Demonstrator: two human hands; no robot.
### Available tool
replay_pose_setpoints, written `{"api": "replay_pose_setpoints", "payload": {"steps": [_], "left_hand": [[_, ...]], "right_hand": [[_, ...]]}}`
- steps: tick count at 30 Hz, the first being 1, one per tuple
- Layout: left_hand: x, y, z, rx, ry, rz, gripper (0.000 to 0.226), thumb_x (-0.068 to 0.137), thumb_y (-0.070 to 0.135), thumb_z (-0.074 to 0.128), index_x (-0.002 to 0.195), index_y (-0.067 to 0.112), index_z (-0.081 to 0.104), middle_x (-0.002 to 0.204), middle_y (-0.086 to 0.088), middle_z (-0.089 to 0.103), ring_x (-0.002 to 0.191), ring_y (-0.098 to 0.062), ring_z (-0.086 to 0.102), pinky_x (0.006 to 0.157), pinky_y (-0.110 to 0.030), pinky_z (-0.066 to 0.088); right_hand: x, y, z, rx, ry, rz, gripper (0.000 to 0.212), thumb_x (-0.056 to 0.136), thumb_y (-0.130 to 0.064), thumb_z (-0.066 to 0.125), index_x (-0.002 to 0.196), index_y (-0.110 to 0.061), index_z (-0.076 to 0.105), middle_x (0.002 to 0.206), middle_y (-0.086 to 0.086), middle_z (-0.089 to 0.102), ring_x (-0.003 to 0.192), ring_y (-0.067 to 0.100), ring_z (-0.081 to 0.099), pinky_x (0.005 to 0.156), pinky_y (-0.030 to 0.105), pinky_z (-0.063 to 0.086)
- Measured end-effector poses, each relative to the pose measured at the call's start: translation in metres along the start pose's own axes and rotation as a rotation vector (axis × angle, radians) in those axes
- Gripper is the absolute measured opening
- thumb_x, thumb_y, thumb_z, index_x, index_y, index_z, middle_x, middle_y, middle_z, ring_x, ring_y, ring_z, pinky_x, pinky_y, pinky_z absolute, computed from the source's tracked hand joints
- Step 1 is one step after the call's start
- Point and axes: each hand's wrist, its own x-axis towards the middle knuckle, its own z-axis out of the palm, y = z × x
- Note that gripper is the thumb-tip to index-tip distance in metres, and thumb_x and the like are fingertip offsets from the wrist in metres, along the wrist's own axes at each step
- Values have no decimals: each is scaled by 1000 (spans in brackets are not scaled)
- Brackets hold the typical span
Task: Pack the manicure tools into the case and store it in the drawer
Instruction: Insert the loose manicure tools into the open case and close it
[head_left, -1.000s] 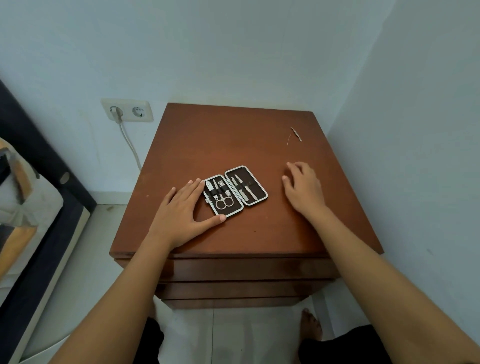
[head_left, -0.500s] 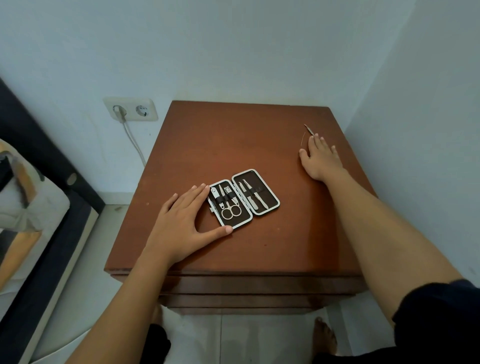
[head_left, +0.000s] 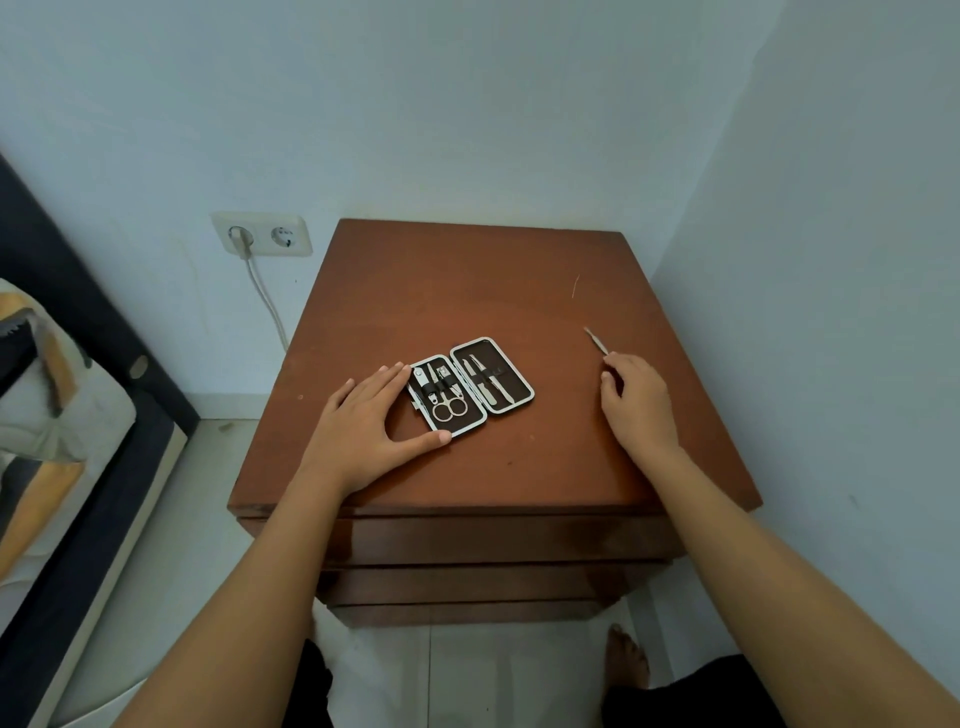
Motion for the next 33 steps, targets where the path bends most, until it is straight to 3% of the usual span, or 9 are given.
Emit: {"api": "replay_pose_setpoints", "payload": {"steps": [3,7,11,16,20,22,26,30,33], "left_hand": [[-1,1,-1,8,-2,5,107,60,89,31,147,29,20,155,9,21,142,-3,14,116,-32,5],[-2,4,-1,18,-9,8,109,59,89,28,148,27,19,156,7,20,142,-4,13,116,-32,3],[-2,4,0,12,0,6,110,58,89,29,148,27,19,156,7,21,142,-4,13,117,-32,4],[0,3,0,11,13,7,109,57,89,31,147,27,21,155,7,22,142,-5,15,117,-33,6],[-1,4,0,7,21,11,107,58,88,33,146,28,23,155,7,23,142,-5,16,116,-32,6],[0,4,-1,8,24,10,107,59,87,33,146,27,23,155,7,23,142,-5,17,115,-32,5],[0,2,1,2,27,8,107,59,87,34,146,27,23,155,8,23,142,-5,16,115,-32,6],[-1,2,1,3,23,16,107,59,87,33,147,27,23,155,7,23,142,-6,16,116,-33,6],[0,1,1,6,24,16,107,60,88,33,147,27,23,155,7,23,142,-6,16,116,-34,6]], "right_hand": [[-17,-1,-8,101,95,38,24,89,-8,53,112,-5,62,115,12,60,105,24,55,92,28,40],[-14,-2,-15,215,126,205,20,86,-14,62,104,-5,63,114,14,50,93,19,54,84,27,45],[3,-3,-13,181,86,324,13,84,-18,65,91,-8,67,111,16,53,99,29,56,82,24,37],[10,-9,-8,48,-21,375,16,91,-20,54,91,-8,64,121,18,48,116,36,43,98,38,36],[-1,-17,-9,164,-23,255,8,93,-17,49,88,-13,55,96,6,57,97,26,54,88,38,43],[-7,-28,-7,283,-53,154,6,91,-12,52,87,-12,55,91,3,57,87,19,54,76,28,41],[-18,-51,10,262,-96,-118,13,87,-3,55,93,-6,66,88,3,56,75,11,52,69,8,39],[-27,-64,17,106,-82,-248,23,90,-8,52,106,-8,68,81,0,48,81,17,50,70,29,45],[-30,-65,15,-12,-59,-297,23,91,-11,52,107,-8,68,79,0,44,80,16,45,63,35,45]]}}
